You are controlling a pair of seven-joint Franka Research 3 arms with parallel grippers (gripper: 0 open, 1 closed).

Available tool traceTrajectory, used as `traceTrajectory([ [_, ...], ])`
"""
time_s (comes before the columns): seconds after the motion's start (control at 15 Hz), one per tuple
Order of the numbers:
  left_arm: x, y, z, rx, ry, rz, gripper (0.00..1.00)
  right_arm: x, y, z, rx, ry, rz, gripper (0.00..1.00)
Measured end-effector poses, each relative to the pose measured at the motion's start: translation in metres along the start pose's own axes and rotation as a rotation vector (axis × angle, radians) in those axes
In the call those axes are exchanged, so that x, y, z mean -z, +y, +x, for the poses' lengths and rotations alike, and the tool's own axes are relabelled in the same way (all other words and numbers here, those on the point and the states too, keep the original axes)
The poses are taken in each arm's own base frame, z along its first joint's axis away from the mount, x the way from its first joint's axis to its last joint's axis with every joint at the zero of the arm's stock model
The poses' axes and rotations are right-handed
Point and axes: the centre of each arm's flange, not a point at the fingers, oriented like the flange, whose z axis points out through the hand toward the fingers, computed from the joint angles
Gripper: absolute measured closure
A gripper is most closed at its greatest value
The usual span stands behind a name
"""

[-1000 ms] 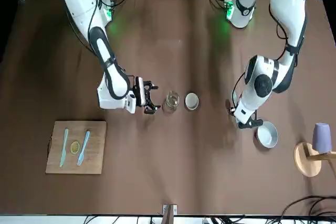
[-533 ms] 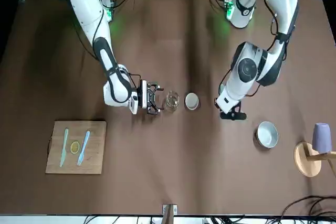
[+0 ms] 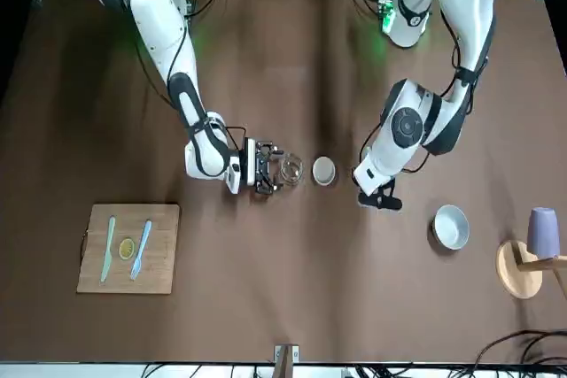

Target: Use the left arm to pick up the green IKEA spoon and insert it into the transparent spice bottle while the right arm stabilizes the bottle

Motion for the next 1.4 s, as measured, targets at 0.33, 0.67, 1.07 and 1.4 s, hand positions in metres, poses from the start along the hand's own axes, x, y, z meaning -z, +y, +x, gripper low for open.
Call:
traceTrajectory([
  [0.33,0.016,-0.003,0.014,-0.100,-0.058,-0.073,0.78,-0.013,0.003,0.002,0.007,0.012,0.002,0.00],
  [0.67,0.035,0.012,0.023,-0.260,-0.036,-0.130,0.78,-0.023,0.001,0.001,0.005,0.020,0.004,0.00],
  [1.07,0.073,0.070,0.020,-0.407,-0.020,-0.185,0.78,-0.026,0.002,0.000,0.005,0.022,0.005,0.00],
  [1.4,0.081,0.090,0.033,-0.461,-0.076,-0.313,0.78,-0.027,0.003,0.000,0.006,0.023,0.004,0.00],
])
